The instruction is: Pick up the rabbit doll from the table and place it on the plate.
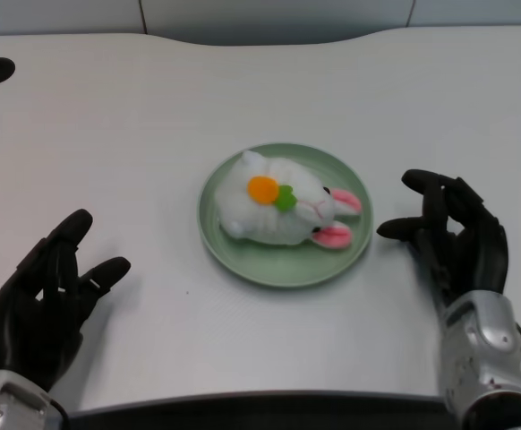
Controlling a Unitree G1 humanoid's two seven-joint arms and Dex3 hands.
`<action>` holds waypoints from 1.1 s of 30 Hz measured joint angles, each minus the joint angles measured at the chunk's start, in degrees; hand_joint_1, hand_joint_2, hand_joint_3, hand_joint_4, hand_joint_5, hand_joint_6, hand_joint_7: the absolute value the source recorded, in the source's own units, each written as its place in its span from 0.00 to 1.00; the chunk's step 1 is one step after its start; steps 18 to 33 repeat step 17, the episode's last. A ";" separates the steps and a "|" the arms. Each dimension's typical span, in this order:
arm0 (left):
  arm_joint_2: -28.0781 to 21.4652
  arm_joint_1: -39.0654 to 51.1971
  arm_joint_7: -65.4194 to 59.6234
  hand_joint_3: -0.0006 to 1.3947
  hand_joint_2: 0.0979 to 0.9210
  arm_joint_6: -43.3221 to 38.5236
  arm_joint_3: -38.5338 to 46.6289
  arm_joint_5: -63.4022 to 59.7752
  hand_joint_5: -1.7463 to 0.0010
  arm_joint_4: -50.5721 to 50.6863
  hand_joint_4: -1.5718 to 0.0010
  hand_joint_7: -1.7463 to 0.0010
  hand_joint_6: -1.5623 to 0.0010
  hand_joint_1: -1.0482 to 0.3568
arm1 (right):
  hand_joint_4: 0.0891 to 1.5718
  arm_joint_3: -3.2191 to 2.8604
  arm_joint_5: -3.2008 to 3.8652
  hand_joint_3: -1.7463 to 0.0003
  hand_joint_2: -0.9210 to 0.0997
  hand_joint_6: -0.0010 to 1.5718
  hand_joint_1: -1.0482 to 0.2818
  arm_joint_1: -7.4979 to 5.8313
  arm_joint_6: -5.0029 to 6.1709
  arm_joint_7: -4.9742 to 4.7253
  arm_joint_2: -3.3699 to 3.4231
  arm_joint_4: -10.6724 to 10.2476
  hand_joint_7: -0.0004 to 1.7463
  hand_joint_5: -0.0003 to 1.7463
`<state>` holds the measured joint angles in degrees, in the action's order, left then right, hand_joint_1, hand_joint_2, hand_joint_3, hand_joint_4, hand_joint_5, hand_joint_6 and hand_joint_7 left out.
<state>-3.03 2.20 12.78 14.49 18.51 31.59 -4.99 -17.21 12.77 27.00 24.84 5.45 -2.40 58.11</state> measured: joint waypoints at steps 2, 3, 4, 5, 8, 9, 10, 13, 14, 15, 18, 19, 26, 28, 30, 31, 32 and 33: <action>0.34 0.00 0.17 0.43 1.00 -0.24 0.10 0.01 0.25 -0.29 0.78 0.90 0.54 0.41 | 0.42 0.00 -0.03 0.73 0.00 0.40 0.49 0.00 0.00 -0.01 -0.05 0.00 0.58 0.77; 0.46 0.00 0.33 0.43 1.00 -0.29 0.14 0.01 0.24 -0.44 0.78 0.90 0.54 0.41 | 0.42 0.01 -0.04 0.73 0.00 0.40 0.49 0.00 0.00 -0.01 -0.05 0.00 0.58 0.77; 0.52 -0.02 0.50 0.42 1.00 -0.49 0.15 -0.06 0.25 -0.70 0.77 0.89 0.54 0.41 | 0.43 0.00 -0.02 0.73 0.00 0.40 0.49 0.00 0.00 0.00 -0.07 0.01 0.58 0.77; 0.56 -0.05 0.56 0.42 1.00 -0.98 0.15 -0.27 0.26 -1.04 0.76 0.89 0.53 0.41 | 0.43 -0.06 0.03 0.72 0.00 0.40 0.49 0.00 0.00 0.13 -0.11 0.07 0.58 0.77; 0.60 -0.27 0.59 0.42 1.00 -2.34 0.28 -0.82 0.26 -1.95 0.75 0.88 0.53 0.41 | 0.44 -0.68 0.68 0.73 0.00 0.41 0.49 0.05 -0.01 1.14 -0.45 0.77 0.59 0.78; 0.69 -0.39 0.59 0.42 1.00 -2.59 0.32 -0.87 0.26 -2.17 0.75 0.88 0.53 0.41 | 0.44 -0.87 0.83 0.74 0.00 0.41 0.49 0.07 -0.05 1.23 -0.61 1.04 0.59 0.78; 0.76 -0.55 0.59 0.42 1.00 -2.85 0.33 -0.94 0.26 -2.40 0.75 0.88 0.53 0.41 | 0.43 -0.99 0.85 0.74 0.00 0.40 0.49 0.23 -0.08 1.24 -0.79 1.54 0.59 0.78; 0.87 -1.37 0.58 0.41 1.00 -3.83 0.28 -1.58 0.26 -3.73 0.74 0.87 0.53 0.41 | 0.46 -1.48 0.91 0.75 0.00 0.41 0.48 1.26 0.27 1.86 -1.49 3.87 0.59 0.77; 0.91 -1.63 0.58 0.41 1.00 -4.07 0.26 -1.89 0.26 -4.05 0.74 0.87 0.53 0.41 | 0.46 -1.68 0.95 0.76 0.00 0.41 0.48 1.71 0.45 2.33 -1.78 4.71 0.59 0.76; 0.92 -1.86 0.58 0.41 1.00 -4.19 0.25 -2.00 0.26 -4.32 0.74 0.87 0.53 0.41 | 0.47 -1.86 0.98 0.76 0.00 0.42 0.48 2.10 0.71 2.68 -2.04 5.54 0.59 0.76; 0.92 -2.21 0.53 0.40 1.00 -4.23 0.27 -2.18 0.26 -4.54 0.75 0.86 0.54 0.40 | 0.50 -2.35 1.13 0.79 0.00 0.44 0.46 2.73 0.85 2.93 -2.36 6.59 0.55 0.73; 0.92 -2.21 0.53 0.40 1.00 -4.23 0.27 -2.18 0.26 -4.54 0.75 0.86 0.54 0.40 | 0.50 -2.35 1.13 0.79 0.00 0.44 0.46 2.73 0.85 2.93 -2.36 6.59 0.55 0.73; 0.92 -2.21 0.53 0.40 1.00 -4.23 0.27 -2.18 0.26 -4.54 0.75 0.86 0.54 0.40 | 0.50 -2.35 1.13 0.79 0.00 0.44 0.46 2.73 0.85 2.93 -2.36 6.59 0.55 0.73; 0.92 -2.21 0.53 0.40 1.00 -4.23 0.27 -2.18 0.26 -4.54 0.75 0.86 0.54 0.40 | 0.50 -2.35 1.13 0.79 0.00 0.44 0.46 2.73 0.85 2.93 -2.36 6.59 0.55 0.73; 0.92 -2.21 0.53 0.40 1.00 -4.23 0.27 -2.18 0.26 -4.54 0.75 0.86 0.54 0.40 | 0.50 -2.35 1.13 0.79 0.00 0.44 0.46 2.73 0.85 2.93 -2.36 6.59 0.55 0.73; 0.92 -2.21 0.53 0.40 1.00 -4.23 0.27 -2.18 0.26 -4.54 0.75 0.86 0.54 0.40 | 0.50 -2.35 1.13 0.79 0.00 0.44 0.46 2.73 0.85 2.93 -2.36 6.59 0.55 0.73; 0.92 -2.21 0.53 0.40 1.00 -4.23 0.27 -2.18 0.26 -4.54 0.75 0.86 0.54 0.40 | 0.50 -2.35 1.13 0.79 0.00 0.44 0.46 2.73 0.85 2.93 -2.36 6.59 0.55 0.73; 0.92 -2.21 0.53 0.40 1.00 -4.23 0.27 -2.18 0.26 -4.54 0.75 0.86 0.54 0.40 | 0.50 -2.35 1.13 0.79 0.00 0.44 0.46 2.73 0.85 2.93 -2.36 6.59 0.55 0.73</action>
